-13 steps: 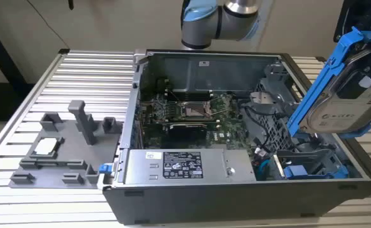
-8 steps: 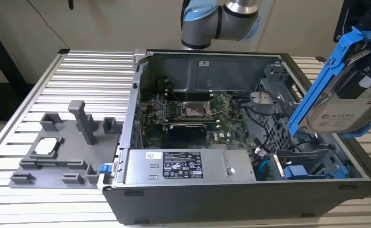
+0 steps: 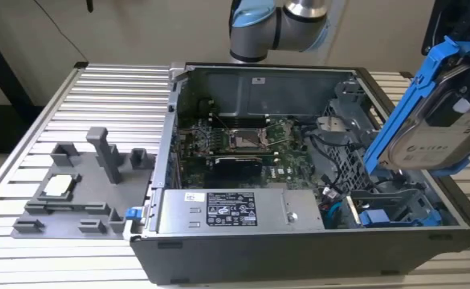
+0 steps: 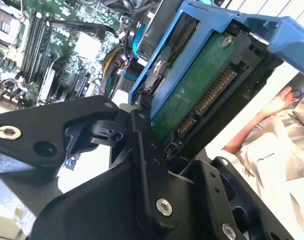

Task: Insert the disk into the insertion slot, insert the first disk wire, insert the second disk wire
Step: 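Insert the disk into the insertion slot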

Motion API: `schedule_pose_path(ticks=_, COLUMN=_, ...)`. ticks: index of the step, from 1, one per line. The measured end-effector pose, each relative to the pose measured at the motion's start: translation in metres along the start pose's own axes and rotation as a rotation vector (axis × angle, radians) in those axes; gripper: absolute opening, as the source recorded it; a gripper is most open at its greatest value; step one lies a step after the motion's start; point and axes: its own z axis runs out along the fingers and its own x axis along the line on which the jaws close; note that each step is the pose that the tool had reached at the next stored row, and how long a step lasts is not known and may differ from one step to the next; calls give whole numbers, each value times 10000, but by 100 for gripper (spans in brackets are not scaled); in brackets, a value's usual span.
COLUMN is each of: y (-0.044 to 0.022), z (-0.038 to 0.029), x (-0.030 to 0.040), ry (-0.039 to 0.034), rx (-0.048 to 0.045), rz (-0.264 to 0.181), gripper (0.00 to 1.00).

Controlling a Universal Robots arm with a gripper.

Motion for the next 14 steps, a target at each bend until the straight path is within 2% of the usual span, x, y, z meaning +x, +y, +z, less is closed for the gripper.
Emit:
schedule_pose_path(ticks=6, y=-29, z=75, x=5, ry=2, rx=-3, rz=-2, gripper=33)
schedule_pose_path(ticks=14, y=-98, z=179, x=5, ry=7, rx=-198, rz=-38, gripper=33)
